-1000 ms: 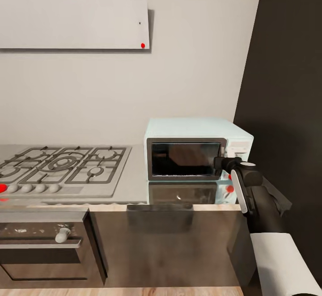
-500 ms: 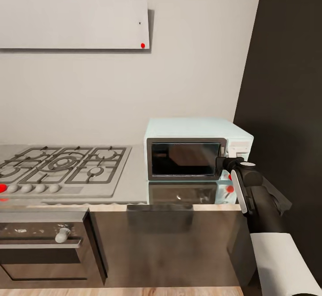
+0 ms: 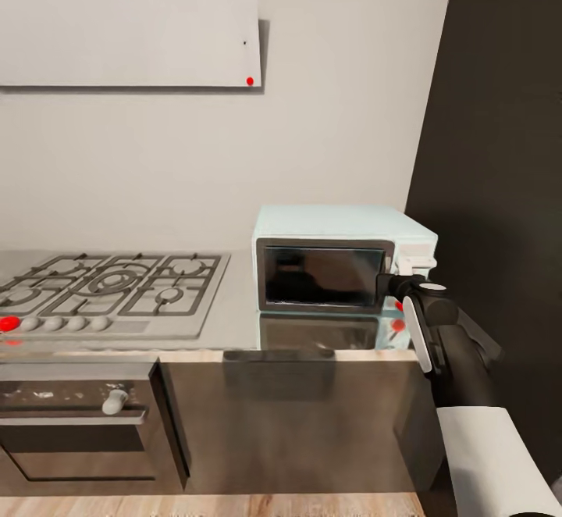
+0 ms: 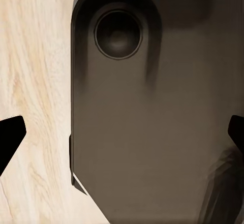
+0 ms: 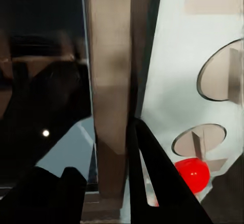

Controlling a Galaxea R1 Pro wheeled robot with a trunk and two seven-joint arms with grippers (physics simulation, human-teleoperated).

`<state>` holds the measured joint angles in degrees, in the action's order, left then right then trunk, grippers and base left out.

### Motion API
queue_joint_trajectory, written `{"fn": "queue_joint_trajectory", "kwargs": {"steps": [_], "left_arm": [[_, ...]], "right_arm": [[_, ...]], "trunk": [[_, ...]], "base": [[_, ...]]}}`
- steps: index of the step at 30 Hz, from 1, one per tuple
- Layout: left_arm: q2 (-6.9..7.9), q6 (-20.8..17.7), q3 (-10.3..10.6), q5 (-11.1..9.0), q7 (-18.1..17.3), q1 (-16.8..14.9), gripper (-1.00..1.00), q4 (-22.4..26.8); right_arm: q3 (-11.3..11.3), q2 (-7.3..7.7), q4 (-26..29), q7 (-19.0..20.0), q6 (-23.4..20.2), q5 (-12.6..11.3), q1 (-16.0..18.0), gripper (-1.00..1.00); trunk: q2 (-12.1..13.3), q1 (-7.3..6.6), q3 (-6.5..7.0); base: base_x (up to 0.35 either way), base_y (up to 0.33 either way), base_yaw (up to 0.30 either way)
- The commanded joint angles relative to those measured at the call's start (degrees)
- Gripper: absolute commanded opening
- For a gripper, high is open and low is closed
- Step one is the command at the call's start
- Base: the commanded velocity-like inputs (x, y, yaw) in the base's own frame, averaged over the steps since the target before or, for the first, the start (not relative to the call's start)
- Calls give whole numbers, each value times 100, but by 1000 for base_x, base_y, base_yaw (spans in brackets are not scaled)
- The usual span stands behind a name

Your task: In the kitchen, take the popcorn bag from the countertop, put it into the microwave, and heat it until the popcorn is cooked so the cooked popcorn ends up inside the bag.

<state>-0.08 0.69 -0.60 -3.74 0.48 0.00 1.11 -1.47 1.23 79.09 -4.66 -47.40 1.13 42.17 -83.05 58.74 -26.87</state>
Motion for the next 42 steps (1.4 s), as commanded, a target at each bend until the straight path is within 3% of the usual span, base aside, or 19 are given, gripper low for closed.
{"fn": "queue_joint_trajectory", "kwargs": {"steps": [1, 32, 33, 36, 38, 42], "left_arm": [[-1, 8, -2, -39, 5, 0, 100, 3], [-1, 10, -2, -39, 5, 0, 100, 3], [-1, 10, 5, -39, 5, -1, 100, 3], [-8, 24, -7, -39, 5, 0, 100, 3], [-9, 65, -10, -39, 5, 0, 100, 3], [-10, 142, -16, -39, 5, 0, 100, 3]], "right_arm": [[6, 0, 2, -8, -23, -69, 2, -100], [10, -2, 2, 1, -30, -69, 2, -100], [566, -28, -2, 107, -50, -184, -31, -100], [468, -24, -18, 267, -28, -176, -19, -100], [494, -11, -16, 445, -26, -20, -5, -100], [450, -3, -14, 1036, -138, 683, 75, -100]], "trunk": [[-3, -1, -6], [-3, -1, -6], [-4, -1, -5], [-4, -1, -5], [-4, -1, -5], [-4, -1, -5]], "base": [[-150, 0, 0], [-199, 0, 0], [0, 0, 0], [0, 0, 0], [0, 0, 0], [0, 0, 0]]}}
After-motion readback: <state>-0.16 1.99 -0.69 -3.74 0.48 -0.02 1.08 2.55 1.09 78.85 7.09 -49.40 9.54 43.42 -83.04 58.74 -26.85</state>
